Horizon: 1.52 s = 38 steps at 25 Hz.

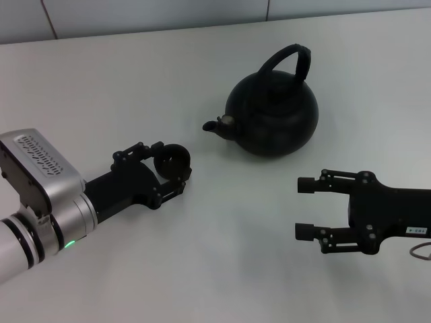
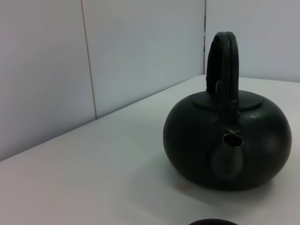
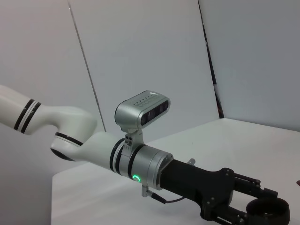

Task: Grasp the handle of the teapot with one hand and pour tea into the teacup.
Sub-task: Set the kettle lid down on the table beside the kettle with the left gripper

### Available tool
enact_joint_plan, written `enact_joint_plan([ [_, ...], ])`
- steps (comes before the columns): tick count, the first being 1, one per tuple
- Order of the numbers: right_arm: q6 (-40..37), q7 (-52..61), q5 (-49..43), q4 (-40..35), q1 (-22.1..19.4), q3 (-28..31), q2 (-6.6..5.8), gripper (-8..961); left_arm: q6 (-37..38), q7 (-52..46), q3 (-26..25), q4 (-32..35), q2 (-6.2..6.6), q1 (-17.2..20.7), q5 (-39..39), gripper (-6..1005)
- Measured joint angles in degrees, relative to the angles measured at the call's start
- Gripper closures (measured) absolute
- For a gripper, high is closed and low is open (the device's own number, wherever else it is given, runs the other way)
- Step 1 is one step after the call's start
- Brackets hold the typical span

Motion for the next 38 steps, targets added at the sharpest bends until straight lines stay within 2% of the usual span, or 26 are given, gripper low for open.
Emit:
enact_joint_plan([
  [17,0.0,0.0,-0.2,-0.2,0.0,0.4,-0.16,168,-0.2,-0.1,1.4,-1.6,0.00,-2.0,0.2,316],
  [33,-0.1,0.0,-0.4,-0.3,-0.1,0.2,-0.17,168,-1.4,-3.7,1.5,-1.7,0.00,-2.1,0.5,315],
  [38,0.0,0.0,-0.4,-0.3,0.0,0.1,-0.17,168,-1.4,-4.0,1.8,-1.7,0.00,-2.1,0.6,210],
])
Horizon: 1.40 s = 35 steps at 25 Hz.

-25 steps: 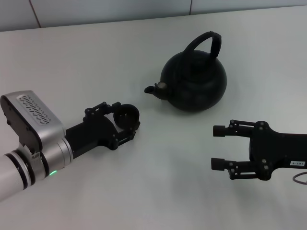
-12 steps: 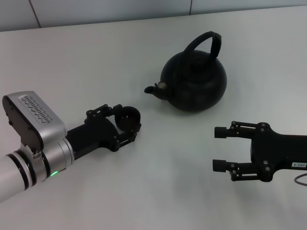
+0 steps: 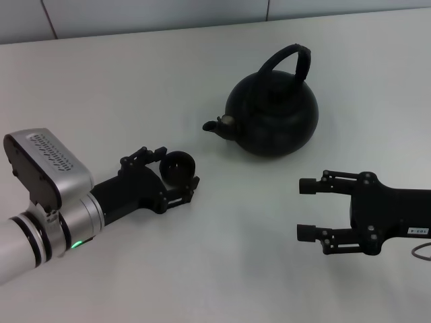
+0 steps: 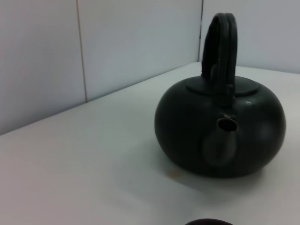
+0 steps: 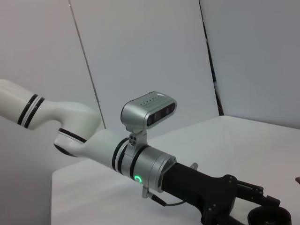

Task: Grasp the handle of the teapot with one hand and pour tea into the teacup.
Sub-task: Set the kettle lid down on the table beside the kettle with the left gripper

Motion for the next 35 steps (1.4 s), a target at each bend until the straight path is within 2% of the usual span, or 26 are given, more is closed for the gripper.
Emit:
enact_joint_plan([
  [11,0.0,0.0,0.0,0.0,0.0,0.2,0.00,169,0.1,-1.1,1.2,0.8,0.22,0.3,0.0,136],
  [21,0.0,0.0,0.0,-0.1,0.2,0.3,0.00,169,0.4,-0.9,1.0,2.8,0.51,1.7,0.0,136],
  [29,1.0,0.0,0.0,0.1,0.6,0.2,-0.07,168,0.6,-0.8,0.0,7.7,0.86,4.7,0.0,136],
  [32,1.5,0.0,0.0,0.1,0.7,0.0,-0.08,169,2.6,-0.3,-0.7,11.1,1.12,7.2,2.4,136],
  [35,1.5,0.0,0.0,0.1,0.8,0.0,-0.09,169,7.9,-0.3,-3.0,14.4,1.28,9.8,7.4,136],
])
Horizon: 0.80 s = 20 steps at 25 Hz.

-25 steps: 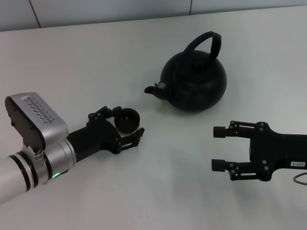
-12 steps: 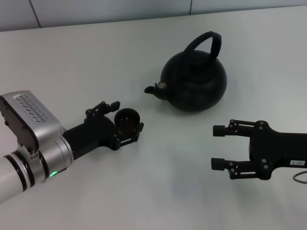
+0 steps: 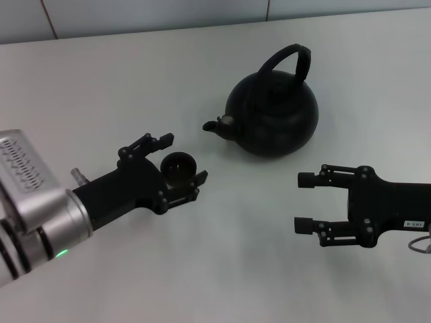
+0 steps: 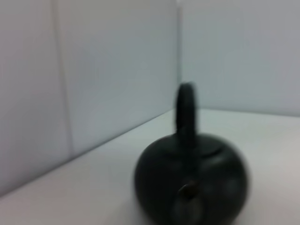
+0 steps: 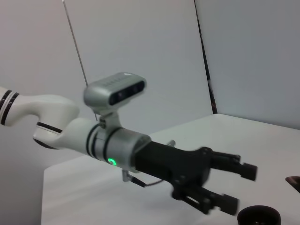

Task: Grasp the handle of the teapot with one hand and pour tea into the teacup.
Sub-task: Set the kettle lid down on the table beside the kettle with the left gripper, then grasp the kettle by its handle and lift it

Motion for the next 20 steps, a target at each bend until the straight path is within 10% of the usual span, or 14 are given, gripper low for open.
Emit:
enact_joint_plan([
  [8,1.1,0.0,0.4,-0.3,-0.1,0.8,-0.08,169,34.7,-11.1,-16.7,1.3,3.29,0.8,12.0,136],
  [20,2.2,0.0,0.3,-0.4,-0.3,2.1,-0.07,169,40.2,-29.1,-37.2,4.2,4.79,-3.1,39.0,136],
])
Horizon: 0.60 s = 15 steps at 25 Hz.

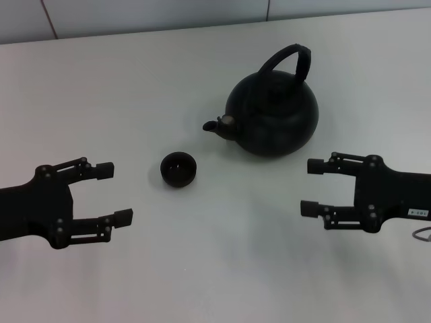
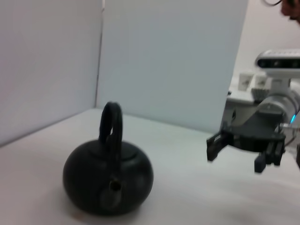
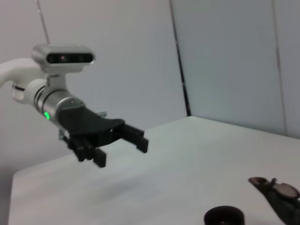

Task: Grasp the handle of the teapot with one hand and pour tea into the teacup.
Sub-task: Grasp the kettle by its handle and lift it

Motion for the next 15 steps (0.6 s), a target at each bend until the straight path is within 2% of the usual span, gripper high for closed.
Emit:
enact_joint_plan([
  [6,0.2,0.0,0.1,0.3,-0.4,1.6,0.06,169,-0.1,0.3,-0.5,1.6,-1.10,-0.1,3.8,136],
  [15,0.7,0.1,0.1,0.5,-0.6,4.1,0.16,169,-0.3,0.0,-0.6,2.2,-1.30,-0.8,5.4,137],
])
